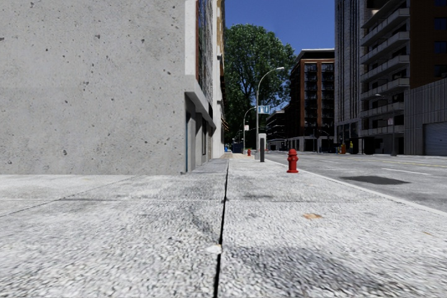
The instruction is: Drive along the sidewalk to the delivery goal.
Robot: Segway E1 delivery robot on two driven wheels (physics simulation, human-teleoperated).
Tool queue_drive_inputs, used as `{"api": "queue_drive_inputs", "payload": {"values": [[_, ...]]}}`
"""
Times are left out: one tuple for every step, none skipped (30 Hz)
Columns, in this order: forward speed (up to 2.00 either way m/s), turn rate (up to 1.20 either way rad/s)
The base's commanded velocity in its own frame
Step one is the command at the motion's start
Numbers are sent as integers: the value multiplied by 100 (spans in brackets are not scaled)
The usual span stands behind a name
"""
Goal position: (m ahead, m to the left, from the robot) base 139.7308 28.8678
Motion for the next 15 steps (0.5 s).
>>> {"api": "queue_drive_inputs", "payload": {"values": [[106, 0], [106, 0], [106, 0], [106, 0], [106, 0], [106, 0], [106, 0], [106, 0], [106, 0], [106, 0], [106, 0], [106, 0], [106, 0], [106, 0], [106, 0]]}}
